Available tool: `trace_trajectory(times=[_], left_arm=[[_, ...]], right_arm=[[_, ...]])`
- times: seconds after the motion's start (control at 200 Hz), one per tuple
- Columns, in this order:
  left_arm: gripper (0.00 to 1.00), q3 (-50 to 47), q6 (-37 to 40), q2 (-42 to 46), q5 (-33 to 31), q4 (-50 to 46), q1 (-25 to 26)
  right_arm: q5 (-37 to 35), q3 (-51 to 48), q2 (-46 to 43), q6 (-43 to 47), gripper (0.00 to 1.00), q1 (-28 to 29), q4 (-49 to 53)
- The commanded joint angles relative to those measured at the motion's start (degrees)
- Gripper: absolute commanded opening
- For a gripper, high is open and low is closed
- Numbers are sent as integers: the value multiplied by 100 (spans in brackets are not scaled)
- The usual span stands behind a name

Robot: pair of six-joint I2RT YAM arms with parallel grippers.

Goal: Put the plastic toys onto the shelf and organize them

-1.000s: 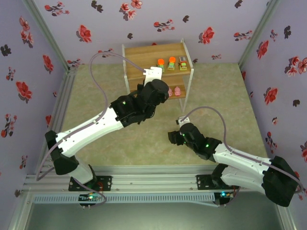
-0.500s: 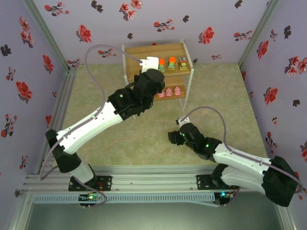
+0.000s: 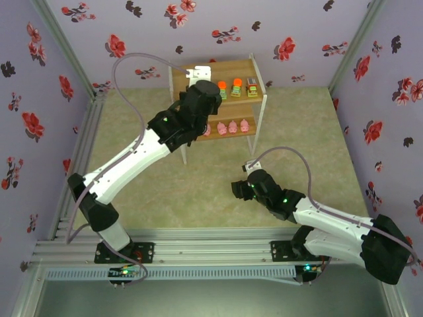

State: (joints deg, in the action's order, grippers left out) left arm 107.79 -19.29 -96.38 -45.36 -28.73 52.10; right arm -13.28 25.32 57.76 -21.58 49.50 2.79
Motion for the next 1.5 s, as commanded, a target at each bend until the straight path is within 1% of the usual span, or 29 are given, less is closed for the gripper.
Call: trace_trajectory(times=[0.0,0.31,0.54,0.99,1.495], left_arm=[[30,266,-30,-176,142,-51,-119],[30,630,-415,-534,494,-538,-397],[30,651,-511,-528,557,-566,-415],[32,1362,-838,-850,629,-1392,-446],[32,1498,-1042,-965,723,-1703,-510]], right_arm=[[-122,-16,22,25,65,-23,-42],[-131,-8,30,32,65,-27,-38],[-132,-8,34,31,65,-21,-41],[-150,8,62,45,65,-26,-28],[-158,13,66,40,65,-28,-25]])
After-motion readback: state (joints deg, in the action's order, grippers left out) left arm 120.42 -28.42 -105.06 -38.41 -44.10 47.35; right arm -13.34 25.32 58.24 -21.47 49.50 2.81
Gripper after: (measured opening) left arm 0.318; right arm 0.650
